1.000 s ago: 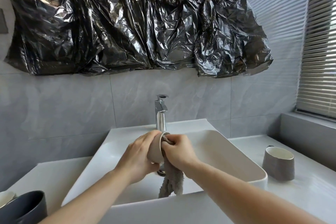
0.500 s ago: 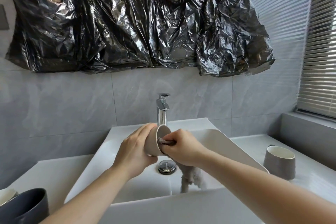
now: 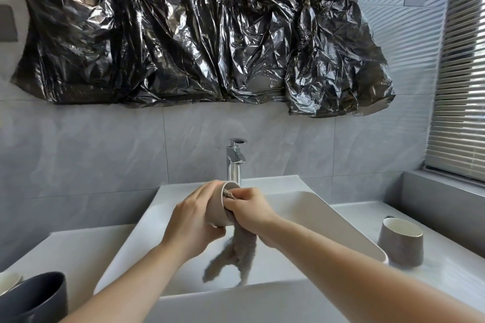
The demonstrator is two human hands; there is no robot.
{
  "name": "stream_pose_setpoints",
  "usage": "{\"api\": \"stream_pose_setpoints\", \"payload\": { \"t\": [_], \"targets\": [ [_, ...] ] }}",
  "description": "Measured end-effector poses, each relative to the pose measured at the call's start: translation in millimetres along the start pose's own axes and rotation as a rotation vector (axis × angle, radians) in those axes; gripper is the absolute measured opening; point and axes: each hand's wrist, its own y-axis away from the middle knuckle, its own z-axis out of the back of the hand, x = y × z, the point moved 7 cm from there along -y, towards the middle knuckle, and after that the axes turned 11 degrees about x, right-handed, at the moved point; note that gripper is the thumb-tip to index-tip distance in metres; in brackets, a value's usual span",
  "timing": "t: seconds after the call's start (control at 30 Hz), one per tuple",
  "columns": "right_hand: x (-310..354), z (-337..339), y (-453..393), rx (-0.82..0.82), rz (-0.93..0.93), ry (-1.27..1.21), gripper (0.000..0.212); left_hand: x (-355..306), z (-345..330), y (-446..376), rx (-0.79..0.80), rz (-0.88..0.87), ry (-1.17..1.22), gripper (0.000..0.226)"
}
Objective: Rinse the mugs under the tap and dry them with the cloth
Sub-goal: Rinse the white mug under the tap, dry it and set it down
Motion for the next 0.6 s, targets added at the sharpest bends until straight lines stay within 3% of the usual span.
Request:
{"api": "stream_pose_setpoints", "payload": {
  "t": [0.17, 0.33, 0.43, 0.6],
  "targets": [
    [10, 30, 28, -0.007, 0.119, 0.100, 0.025, 12, 5, 0, -0.059, 0.091, 0.109, 0.085],
    [1, 71, 60, -0.292, 0.190, 0.297, 0.035, 28, 7, 5, -0.127, 0.317, 0.392, 0.079],
    [-6, 74, 64, -0.363, 0.193, 0.253, 0.027, 31, -1, 6, -0.079, 0.388, 0.565, 0.068],
    [5, 37, 61, -0.322, 0.251, -0.021, 0.029, 19, -9, 4, -0.060, 0.392, 0.740, 0.065]
  ]
}}
